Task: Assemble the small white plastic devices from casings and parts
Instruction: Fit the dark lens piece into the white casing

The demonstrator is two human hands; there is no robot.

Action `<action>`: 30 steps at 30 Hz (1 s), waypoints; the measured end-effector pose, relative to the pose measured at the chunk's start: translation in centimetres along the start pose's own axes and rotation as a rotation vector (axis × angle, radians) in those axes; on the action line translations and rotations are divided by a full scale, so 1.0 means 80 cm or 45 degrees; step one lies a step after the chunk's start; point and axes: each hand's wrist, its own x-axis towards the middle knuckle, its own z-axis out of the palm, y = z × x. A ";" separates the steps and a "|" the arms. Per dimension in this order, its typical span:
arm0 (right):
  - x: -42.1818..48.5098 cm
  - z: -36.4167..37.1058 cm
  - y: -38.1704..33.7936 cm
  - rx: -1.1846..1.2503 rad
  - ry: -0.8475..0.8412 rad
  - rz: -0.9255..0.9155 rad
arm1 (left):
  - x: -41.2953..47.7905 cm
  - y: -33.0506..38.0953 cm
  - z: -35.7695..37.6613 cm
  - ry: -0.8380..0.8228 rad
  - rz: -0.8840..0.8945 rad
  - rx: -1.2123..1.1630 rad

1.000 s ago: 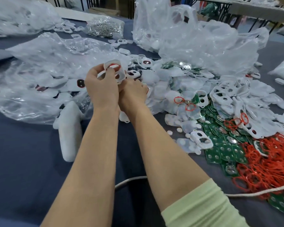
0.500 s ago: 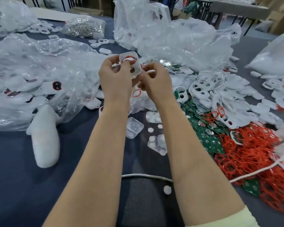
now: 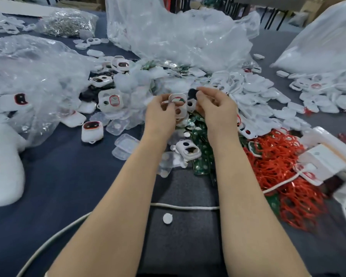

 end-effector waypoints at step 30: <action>-0.001 0.012 0.004 0.149 -0.235 0.247 | -0.015 0.006 -0.007 -0.095 0.133 0.051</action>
